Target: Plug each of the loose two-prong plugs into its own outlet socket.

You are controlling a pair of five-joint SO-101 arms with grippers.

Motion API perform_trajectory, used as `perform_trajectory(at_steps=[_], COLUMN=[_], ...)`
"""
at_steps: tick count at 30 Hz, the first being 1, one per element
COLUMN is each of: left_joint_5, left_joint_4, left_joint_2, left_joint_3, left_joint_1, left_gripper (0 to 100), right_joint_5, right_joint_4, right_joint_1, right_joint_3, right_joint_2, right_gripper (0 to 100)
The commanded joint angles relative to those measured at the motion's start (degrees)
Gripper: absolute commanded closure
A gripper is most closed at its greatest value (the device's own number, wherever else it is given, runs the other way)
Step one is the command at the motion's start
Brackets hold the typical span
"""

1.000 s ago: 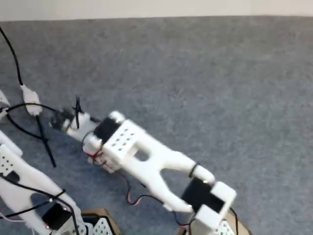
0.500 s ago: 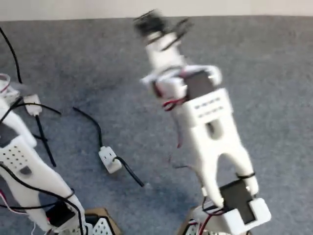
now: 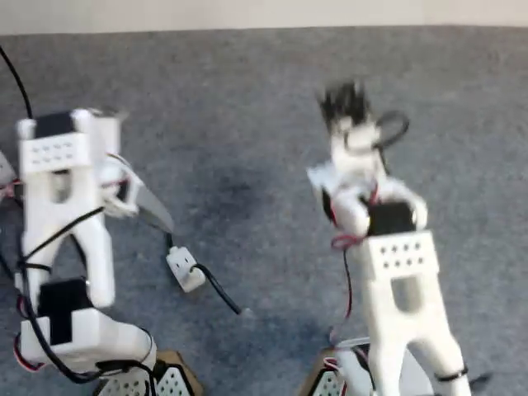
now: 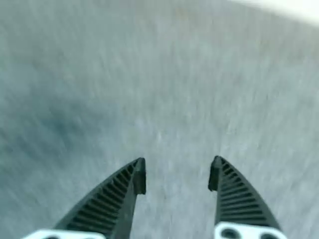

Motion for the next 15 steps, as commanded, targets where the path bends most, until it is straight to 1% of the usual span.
perform_trajectory(at_steps=[1,6,9,12,15], left_joint_5=[16.1,32.3,40.3,46.1,51.3], left_joint_4=[0.1,-3.2,-3.8,-3.5,-4.6], left_joint_2=[-2.7,-0.2,1.0,2.2,4.5], left_joint_3=[5.0,9.6,10.3,10.8,10.8], left_joint_1=[4.7,8.2,10.7,13.8,15.5], left_gripper=[57,57,57,57,57], right_joint_5=[3.0,3.4,3.4,3.4,3.4], right_joint_4=[-7.2,-9.3,-9.2,-8.9,-5.6], right_joint_1=[1.8,3.0,3.2,3.2,3.2], right_joint_3=[19.7,30.5,34.0,36.2,37.8], right_joint_2=[-8.9,-18.5,-24.0,-28.5,-31.6], right_gripper=[80.8,80.8,80.8,80.8,80.8])
